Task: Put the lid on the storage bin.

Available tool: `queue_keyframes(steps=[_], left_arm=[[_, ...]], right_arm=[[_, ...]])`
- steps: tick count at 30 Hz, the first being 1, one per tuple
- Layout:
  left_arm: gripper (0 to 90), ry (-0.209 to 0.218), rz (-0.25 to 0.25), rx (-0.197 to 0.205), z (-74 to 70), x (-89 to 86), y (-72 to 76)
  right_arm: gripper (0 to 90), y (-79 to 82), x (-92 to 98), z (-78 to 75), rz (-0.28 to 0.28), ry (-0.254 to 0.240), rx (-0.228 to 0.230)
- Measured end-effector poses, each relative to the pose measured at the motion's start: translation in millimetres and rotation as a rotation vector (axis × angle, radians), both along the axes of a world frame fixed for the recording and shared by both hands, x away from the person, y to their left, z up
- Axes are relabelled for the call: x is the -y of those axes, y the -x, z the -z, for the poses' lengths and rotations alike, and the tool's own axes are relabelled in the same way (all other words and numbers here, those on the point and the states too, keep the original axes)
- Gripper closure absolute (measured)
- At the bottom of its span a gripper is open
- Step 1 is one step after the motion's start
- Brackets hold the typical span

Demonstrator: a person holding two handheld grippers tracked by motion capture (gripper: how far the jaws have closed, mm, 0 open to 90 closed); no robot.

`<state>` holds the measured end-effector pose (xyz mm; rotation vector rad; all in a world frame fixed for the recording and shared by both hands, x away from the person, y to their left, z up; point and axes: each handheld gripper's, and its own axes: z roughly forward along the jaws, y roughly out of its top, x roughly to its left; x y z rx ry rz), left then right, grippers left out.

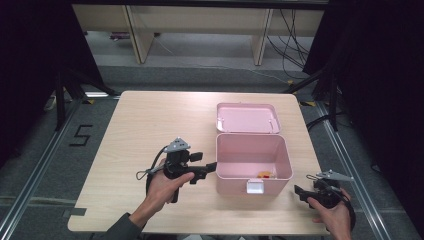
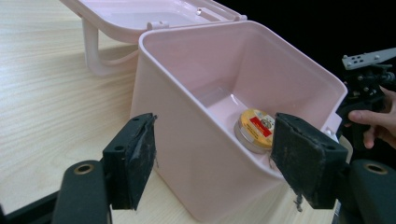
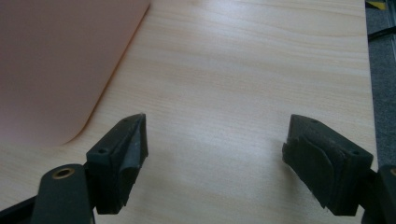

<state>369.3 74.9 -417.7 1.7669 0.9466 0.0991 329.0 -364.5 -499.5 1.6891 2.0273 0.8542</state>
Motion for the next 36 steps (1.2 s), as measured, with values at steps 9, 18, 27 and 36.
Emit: queue_keyframes(steps=[9, 18, 27, 36], left_arm=[[36.4, -0.037, -0.001, 0.007, -6.7, 13.5, -9.1], [45.4, -0.079, 0.001, -0.006, 0.0, 23.1, -17.6], [56.1, -0.117, 0.021, -0.013, 4.6, 29.2, -16.5], [59.0, -0.141, 0.014, 0.009, 5.3, 31.3, -13.7]], right_arm=[[22.4, -0.6, 4.0, 1.0, -0.030, 0.017, 0.014], [22.6, -0.8, 6.3, 2.1, -0.038, 0.016, 0.014], [22.9, -1.6, 4.0, 1.9, -0.035, 0.013, 0.011], [23.8, -4.1, 6.9, -0.8, -0.033, 0.036, 0.017]])
